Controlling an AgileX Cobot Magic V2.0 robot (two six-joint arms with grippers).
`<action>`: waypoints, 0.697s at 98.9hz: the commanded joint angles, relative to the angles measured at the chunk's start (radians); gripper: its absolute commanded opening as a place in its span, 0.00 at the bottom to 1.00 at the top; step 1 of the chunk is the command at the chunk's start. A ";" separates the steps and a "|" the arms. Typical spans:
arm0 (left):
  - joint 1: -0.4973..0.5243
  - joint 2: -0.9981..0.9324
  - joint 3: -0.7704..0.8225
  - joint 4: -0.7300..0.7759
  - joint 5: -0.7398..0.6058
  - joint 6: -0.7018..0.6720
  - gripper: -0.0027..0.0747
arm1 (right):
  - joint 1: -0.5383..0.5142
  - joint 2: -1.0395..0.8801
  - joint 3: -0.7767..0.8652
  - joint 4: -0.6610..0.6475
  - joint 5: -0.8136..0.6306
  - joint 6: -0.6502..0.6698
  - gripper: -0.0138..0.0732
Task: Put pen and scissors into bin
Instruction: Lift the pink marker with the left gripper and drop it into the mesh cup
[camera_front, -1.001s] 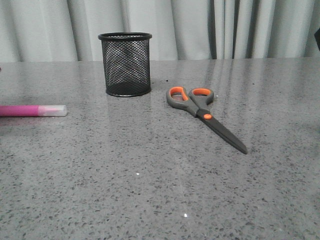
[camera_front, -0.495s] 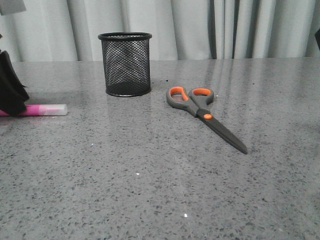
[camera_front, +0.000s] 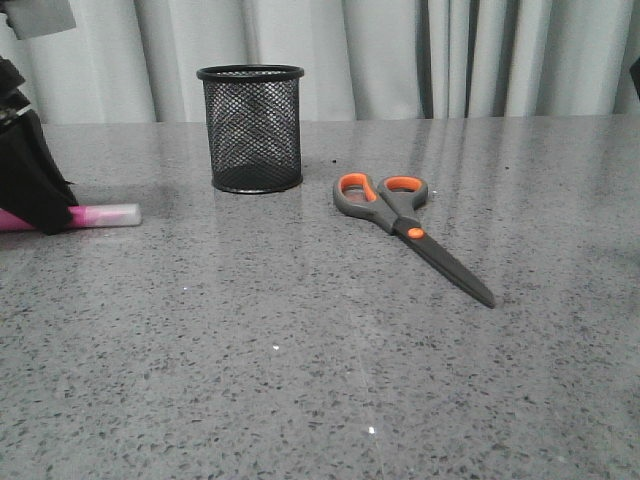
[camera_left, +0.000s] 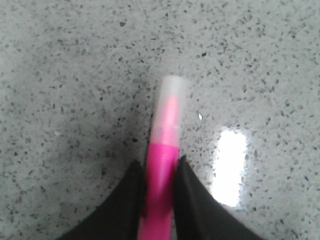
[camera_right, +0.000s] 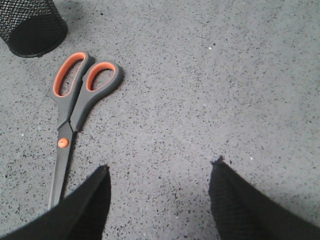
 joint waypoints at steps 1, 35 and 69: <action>-0.009 -0.025 -0.040 -0.019 0.038 -0.022 0.01 | -0.005 -0.004 -0.034 -0.003 -0.065 -0.010 0.61; 0.005 -0.095 -0.241 -0.437 0.074 -0.017 0.01 | -0.005 -0.004 -0.034 -0.003 -0.059 -0.010 0.61; -0.074 -0.054 -0.284 -0.958 -0.109 0.135 0.01 | -0.005 -0.004 -0.034 -0.003 -0.059 -0.010 0.61</action>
